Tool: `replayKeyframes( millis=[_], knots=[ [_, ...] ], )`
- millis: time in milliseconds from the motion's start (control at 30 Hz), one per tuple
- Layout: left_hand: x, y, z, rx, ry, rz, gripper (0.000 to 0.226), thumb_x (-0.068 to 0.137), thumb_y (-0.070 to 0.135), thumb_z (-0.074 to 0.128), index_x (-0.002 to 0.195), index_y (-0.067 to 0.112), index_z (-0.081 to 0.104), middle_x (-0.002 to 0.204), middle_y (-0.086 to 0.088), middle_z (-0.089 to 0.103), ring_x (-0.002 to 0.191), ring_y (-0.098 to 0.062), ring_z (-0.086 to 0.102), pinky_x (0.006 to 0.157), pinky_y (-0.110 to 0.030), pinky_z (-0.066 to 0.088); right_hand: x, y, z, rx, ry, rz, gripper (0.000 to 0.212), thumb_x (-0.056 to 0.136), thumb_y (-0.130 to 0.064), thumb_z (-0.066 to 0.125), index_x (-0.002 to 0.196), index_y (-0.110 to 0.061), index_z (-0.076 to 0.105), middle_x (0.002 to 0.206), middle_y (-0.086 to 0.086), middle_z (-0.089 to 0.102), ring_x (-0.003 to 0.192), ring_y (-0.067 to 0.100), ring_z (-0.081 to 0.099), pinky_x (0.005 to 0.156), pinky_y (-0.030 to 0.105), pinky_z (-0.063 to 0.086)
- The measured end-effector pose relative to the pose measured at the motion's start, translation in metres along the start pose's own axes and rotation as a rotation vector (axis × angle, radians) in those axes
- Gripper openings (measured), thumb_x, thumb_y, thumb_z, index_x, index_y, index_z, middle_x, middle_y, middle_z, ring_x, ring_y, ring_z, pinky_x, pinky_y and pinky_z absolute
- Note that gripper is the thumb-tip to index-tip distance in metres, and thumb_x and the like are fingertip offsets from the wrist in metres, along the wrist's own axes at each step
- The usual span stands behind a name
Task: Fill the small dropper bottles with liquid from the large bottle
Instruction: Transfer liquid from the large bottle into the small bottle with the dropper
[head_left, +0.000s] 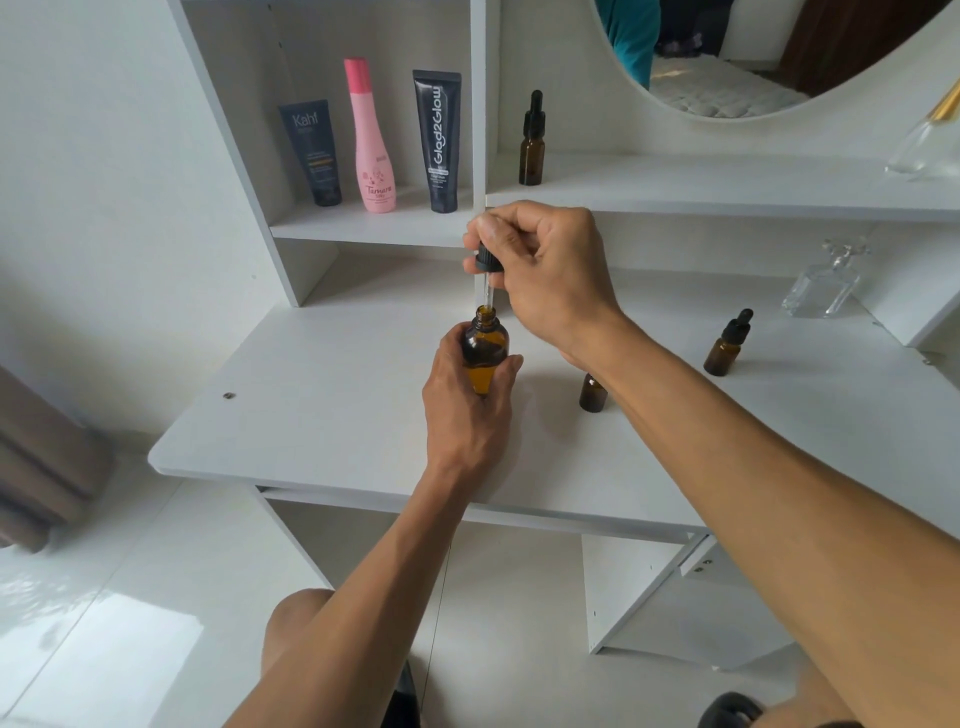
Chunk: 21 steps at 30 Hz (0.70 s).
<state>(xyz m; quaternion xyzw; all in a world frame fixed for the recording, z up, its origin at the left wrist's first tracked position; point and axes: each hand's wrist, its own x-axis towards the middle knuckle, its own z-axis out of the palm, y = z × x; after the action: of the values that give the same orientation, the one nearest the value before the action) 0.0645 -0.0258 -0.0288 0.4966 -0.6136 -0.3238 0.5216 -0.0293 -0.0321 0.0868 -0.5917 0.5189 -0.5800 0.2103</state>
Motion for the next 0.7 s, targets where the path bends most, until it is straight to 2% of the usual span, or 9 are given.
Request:
replayKeyframes(
  millis=[100, 233, 533, 700],
  knots=[
    [0.0, -0.001, 0.0, -0.007, 0.003, -0.001, 0.046, 0.093, 0.029, 0.073, 0.134, 0.02, 0.054, 0.116, 0.002, 0.069, 0.099, -0.019, 0.067, 0.091, -0.044, 0.055, -0.004, 0.006, 0.002, -0.04, -0.012, 0.007, 0.02, 0.099, -0.006, 0.056, 0.093, 0.0, 0.074, 0.092, 0.013, 0.076, 0.076, 0.016, 0.077, 0.073, 0.036, 0.063],
    [-0.001, 0.001, -0.001, -0.014, -0.005, -0.001, 0.044, 0.094, 0.029, 0.072, 0.133, 0.022, 0.053, 0.113, 0.002, 0.068, 0.097, -0.019, 0.067, 0.089, -0.045, 0.056, -0.007, 0.013, 0.005, -0.027, -0.023, 0.053, 0.019, 0.1, -0.009, 0.057, 0.094, -0.002, 0.074, 0.091, 0.01, 0.076, 0.077, 0.016, 0.077, 0.078, 0.044, 0.062],
    [-0.002, 0.004, -0.002, -0.011, -0.017, 0.009, 0.041, 0.095, 0.026, 0.071, 0.132, 0.022, 0.054, 0.11, 0.004, 0.067, 0.095, -0.011, 0.064, 0.089, -0.037, 0.055, -0.012, 0.016, 0.006, -0.038, -0.037, 0.054, 0.02, 0.1, -0.014, 0.059, 0.099, -0.001, 0.074, 0.092, 0.008, 0.076, 0.079, 0.016, 0.077, 0.079, 0.043, 0.063],
    [-0.001, 0.005, -0.002, -0.005, -0.021, 0.008, 0.043, 0.095, 0.026, 0.071, 0.133, 0.02, 0.053, 0.113, 0.002, 0.068, 0.097, -0.013, 0.065, 0.09, -0.037, 0.055, -0.013, 0.015, 0.005, -0.041, -0.042, 0.055, 0.02, 0.1, -0.014, 0.059, 0.098, -0.002, 0.074, 0.092, 0.009, 0.076, 0.079, 0.016, 0.077, 0.079, 0.044, 0.063]
  ],
)
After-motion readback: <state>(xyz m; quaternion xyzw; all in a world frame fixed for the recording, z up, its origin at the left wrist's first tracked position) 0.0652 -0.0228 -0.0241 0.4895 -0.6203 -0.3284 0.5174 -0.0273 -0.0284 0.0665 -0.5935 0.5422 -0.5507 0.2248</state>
